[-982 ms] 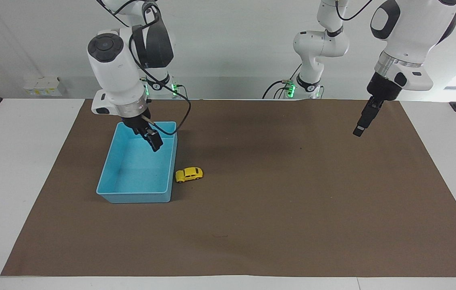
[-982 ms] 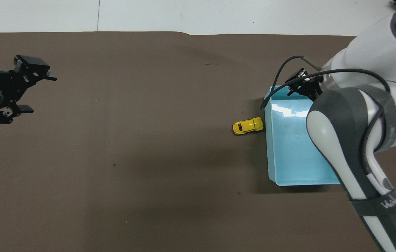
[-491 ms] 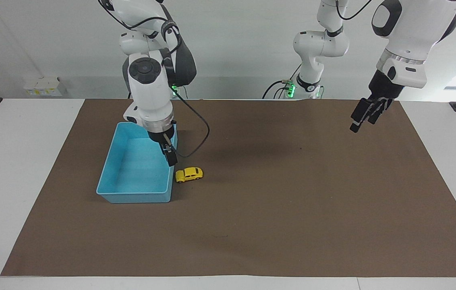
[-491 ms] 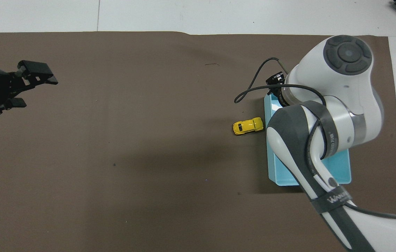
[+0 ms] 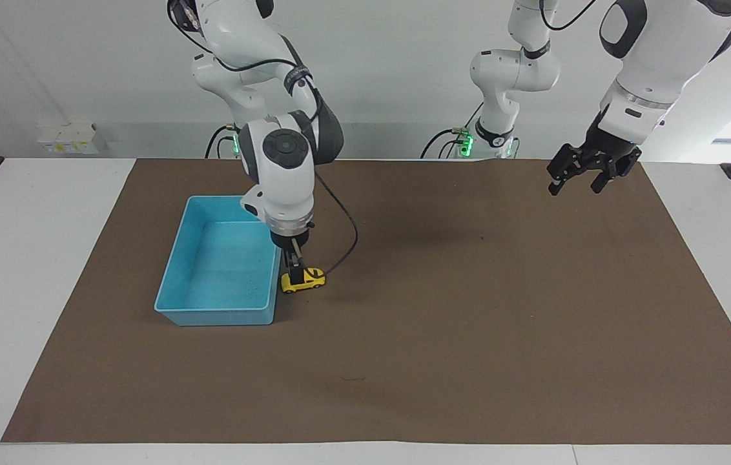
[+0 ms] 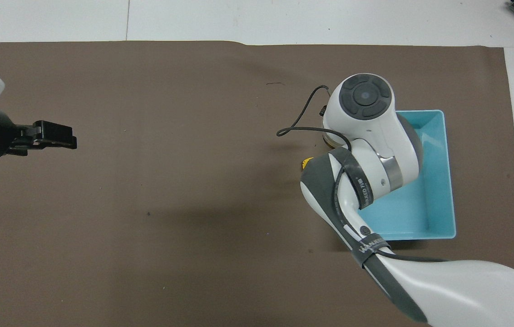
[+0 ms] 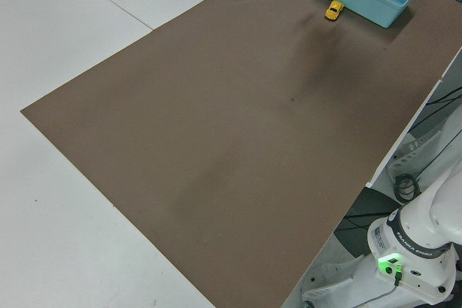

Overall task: Wind up and store yellow beetle car
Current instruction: 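Lower the right gripper onto the yellow car and close it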

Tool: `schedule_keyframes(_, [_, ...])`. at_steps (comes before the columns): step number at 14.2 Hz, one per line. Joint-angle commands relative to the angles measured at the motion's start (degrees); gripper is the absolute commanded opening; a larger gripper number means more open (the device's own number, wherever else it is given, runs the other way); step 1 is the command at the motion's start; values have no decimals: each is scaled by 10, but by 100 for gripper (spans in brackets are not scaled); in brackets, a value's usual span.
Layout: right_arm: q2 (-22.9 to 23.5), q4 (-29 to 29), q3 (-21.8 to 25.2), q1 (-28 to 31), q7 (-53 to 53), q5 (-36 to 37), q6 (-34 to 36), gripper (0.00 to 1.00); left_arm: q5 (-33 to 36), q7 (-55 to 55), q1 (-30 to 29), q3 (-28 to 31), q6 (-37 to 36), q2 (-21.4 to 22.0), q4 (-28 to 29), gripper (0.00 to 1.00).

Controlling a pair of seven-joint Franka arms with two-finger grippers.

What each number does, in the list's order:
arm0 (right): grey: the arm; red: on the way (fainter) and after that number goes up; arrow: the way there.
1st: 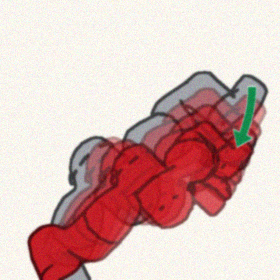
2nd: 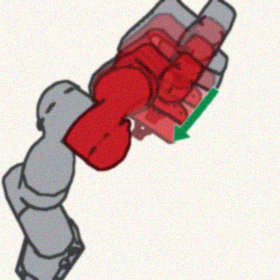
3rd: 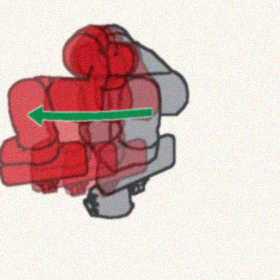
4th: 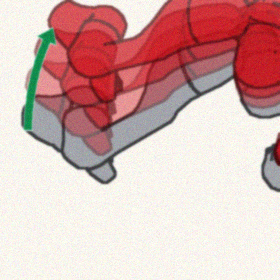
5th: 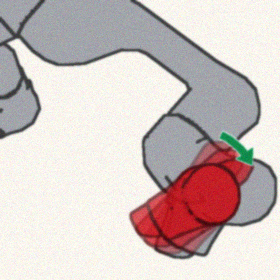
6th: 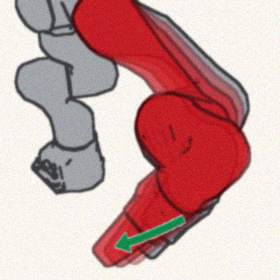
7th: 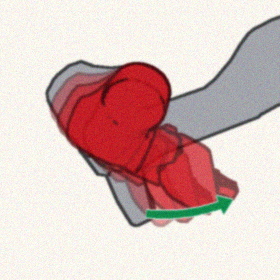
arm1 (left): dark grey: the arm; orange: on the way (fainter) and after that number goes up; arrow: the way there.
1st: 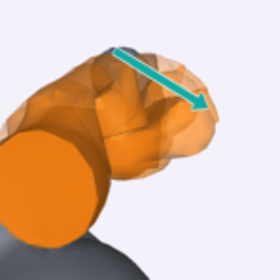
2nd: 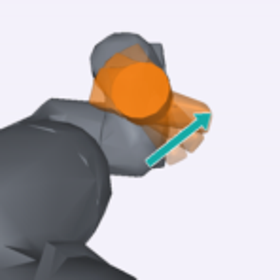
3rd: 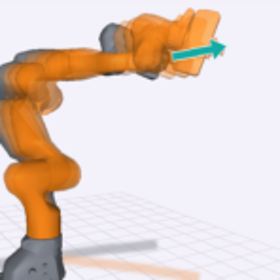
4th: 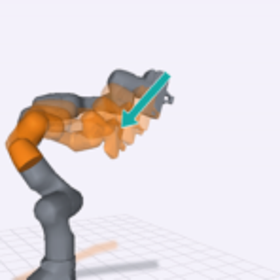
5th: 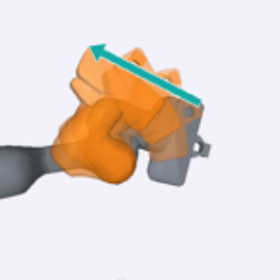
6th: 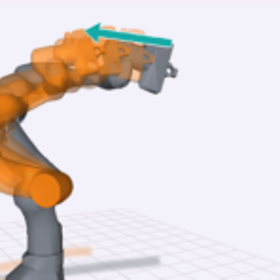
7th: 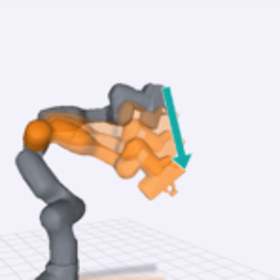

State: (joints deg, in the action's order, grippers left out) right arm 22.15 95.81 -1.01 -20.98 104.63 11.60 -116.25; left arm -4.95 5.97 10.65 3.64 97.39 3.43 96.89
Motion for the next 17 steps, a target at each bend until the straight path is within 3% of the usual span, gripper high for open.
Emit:
schedule_keyframes(1, [17, 44, -6, -6, 64, 38, -63, 100, 24, -44, -16, -9, -33, 7, -8, 100])
schedule_keyframes(7, [12, 109, -6, -7, 94, 44, -110, 100, 23, -51, -58, 6, -61, 43, -11, 100])
schedule_keyframes(8, [11, 114, -6, -13, 97, 47, -115, 93, 26, -54, -58, 4, -59, 43, -14, 100])
schedule_keyframes(9, [11, 113, -6, -23, 96, 47, -114, 32, 25, -73, -58, 4, -60, 42, -19, 100])
schedule_keyframes(10, [12, 106, -6, -24, 95, 47, -109, 0, 25, -92, -58, 4, -65, 42, -19, 100])
schedule_keyframes(17, [11, 22, -5, -61, 97, 49, 24, 0, 47, -92, -55, 1, -80, 10, -47, 100])
